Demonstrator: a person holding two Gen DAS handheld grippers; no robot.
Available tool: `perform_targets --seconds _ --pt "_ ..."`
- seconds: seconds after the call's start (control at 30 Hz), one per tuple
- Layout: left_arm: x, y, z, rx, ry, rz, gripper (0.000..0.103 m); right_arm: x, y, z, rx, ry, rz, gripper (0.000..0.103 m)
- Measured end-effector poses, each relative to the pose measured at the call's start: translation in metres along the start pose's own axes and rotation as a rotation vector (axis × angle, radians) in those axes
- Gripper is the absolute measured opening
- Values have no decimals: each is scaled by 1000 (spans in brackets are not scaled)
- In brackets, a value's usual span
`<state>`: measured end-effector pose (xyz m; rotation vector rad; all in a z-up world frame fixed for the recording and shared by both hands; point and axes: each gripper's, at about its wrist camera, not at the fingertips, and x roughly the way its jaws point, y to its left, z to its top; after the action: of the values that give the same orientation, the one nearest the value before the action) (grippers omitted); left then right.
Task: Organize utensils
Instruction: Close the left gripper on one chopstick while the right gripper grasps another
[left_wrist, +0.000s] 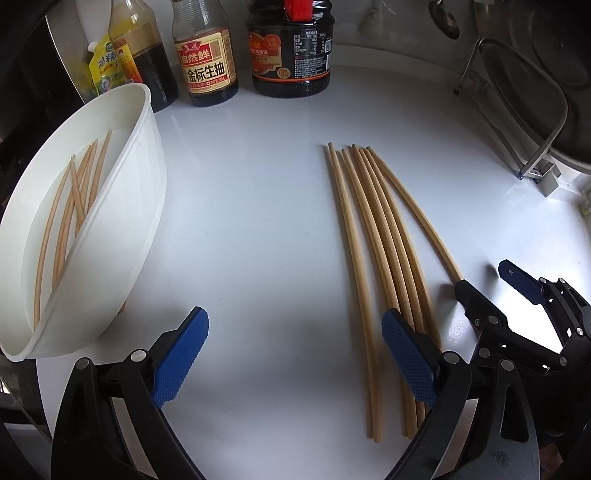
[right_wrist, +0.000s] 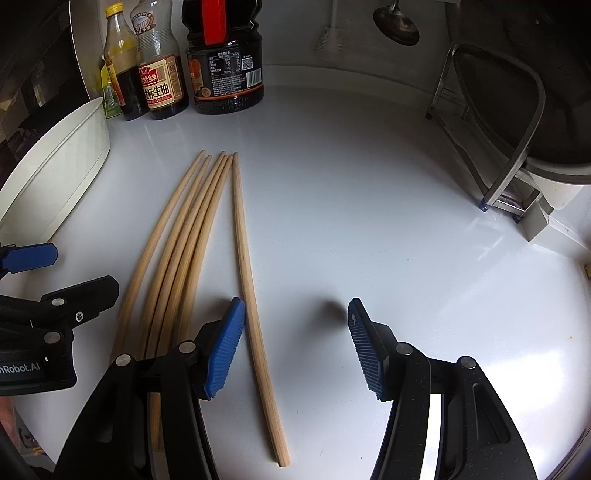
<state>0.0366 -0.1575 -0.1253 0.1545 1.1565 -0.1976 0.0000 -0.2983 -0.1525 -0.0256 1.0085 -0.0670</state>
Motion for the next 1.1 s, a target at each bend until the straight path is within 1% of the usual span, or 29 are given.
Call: perform_targets --seconds 0.2,0.4,0.57,0.77,0.87,0.97,1.1 --pt "11 -4 0 3 11 14 93 0 -12 0 11 2 1 55" --pt "21 -6 -1 1 20 34 94 1 -11 1 10 -2 11 55" --pt "24 -5 1 -13 -7 37 97 2 -10 3 2 -11 15 55" --pt "26 4 3 -60 -28 25 97 5 -7 7 -10 -22 24 55" --pt "27 3 3 -58 -39 22 96 6 -7 8 -13 -32 20 55" --pt "25 -1 4 -43 -52 15 92 6 -5 9 -17 -40 22 55" --pt "21 -8 3 -12 -73 1 76 8 -4 10 -22 -44 37 55"
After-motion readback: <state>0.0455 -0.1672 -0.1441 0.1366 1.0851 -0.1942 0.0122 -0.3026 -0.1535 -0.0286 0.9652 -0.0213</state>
